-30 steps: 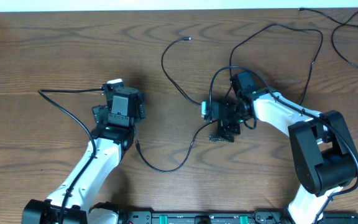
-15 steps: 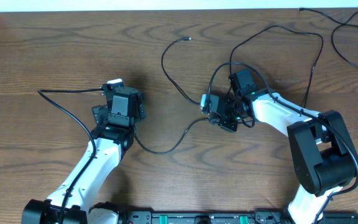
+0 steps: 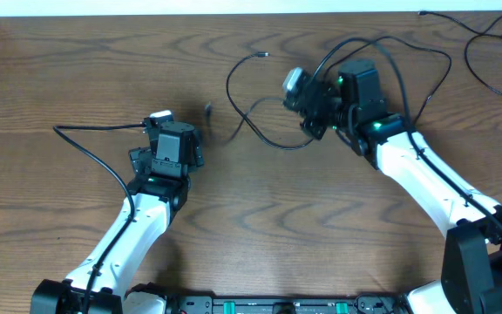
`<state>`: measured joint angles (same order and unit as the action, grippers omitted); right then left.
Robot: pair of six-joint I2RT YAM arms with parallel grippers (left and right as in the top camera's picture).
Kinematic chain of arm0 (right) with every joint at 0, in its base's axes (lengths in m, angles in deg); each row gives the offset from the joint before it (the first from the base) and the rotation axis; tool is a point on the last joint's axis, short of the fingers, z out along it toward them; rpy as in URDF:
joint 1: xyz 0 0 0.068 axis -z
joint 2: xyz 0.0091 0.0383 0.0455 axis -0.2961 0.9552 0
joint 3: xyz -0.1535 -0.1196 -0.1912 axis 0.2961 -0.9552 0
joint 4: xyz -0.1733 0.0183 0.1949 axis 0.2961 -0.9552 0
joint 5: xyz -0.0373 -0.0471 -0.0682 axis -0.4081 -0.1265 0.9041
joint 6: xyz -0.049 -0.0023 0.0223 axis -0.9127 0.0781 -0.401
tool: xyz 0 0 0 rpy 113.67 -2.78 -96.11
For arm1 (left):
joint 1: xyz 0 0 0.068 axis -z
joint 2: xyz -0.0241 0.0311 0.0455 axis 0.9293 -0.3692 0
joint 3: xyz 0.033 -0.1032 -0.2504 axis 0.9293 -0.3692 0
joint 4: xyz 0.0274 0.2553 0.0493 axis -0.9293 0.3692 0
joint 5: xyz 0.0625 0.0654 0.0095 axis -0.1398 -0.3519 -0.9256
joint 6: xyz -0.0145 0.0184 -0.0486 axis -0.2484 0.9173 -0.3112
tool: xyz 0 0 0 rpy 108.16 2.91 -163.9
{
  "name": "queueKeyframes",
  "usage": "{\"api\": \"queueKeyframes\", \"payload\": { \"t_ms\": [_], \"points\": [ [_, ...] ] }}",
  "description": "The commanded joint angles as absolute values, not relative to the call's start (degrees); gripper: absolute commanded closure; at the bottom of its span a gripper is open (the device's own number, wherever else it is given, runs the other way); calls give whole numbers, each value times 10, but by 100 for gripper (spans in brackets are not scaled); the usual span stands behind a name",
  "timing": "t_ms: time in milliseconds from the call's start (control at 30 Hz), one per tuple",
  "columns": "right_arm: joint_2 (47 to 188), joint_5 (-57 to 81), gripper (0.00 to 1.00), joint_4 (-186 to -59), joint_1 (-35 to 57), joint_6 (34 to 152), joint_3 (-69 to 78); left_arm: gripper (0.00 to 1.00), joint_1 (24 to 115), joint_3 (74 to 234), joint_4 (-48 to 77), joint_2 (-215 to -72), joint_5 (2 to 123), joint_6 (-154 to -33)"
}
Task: Untangle cables
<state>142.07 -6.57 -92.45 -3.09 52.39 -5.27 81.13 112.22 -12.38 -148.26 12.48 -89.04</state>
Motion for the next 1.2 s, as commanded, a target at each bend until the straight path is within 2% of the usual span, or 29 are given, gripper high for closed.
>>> {"api": "queueKeyframes", "payload": {
  "t_ms": [0, 233, 333, 467, 700, 867, 1167],
  "points": [
    [1417, 55, 99, -889, 3, 714, -49, 4, 809, 1124, -123, -1487, 118, -896],
    [1417, 87, 99, -854, 111, 1027, -49, 5, 809, 1124, -123, -1487, 117, -896],
    [1417, 87, 99, -856, 145, 1084, -49, 5, 809, 1124, -123, -1487, 117, -896],
    [1417, 102, 99, -857, 175, 1090, -49, 4, 809, 1124, -123, -1487, 117, -896],
    [1417, 263, 99, -907, 187, 1090, -49, 4, 809, 1124, -123, -1487, 117, -896],
    [1432, 321, 99, -929, 187, 1087, -52, 4, 809, 1124, -123, -1487, 117, -896],
    [1541, 315, 99, -880, 186, 1074, -52, 4, 809, 1124, -123, -1487, 117, -896]
  ]
}}
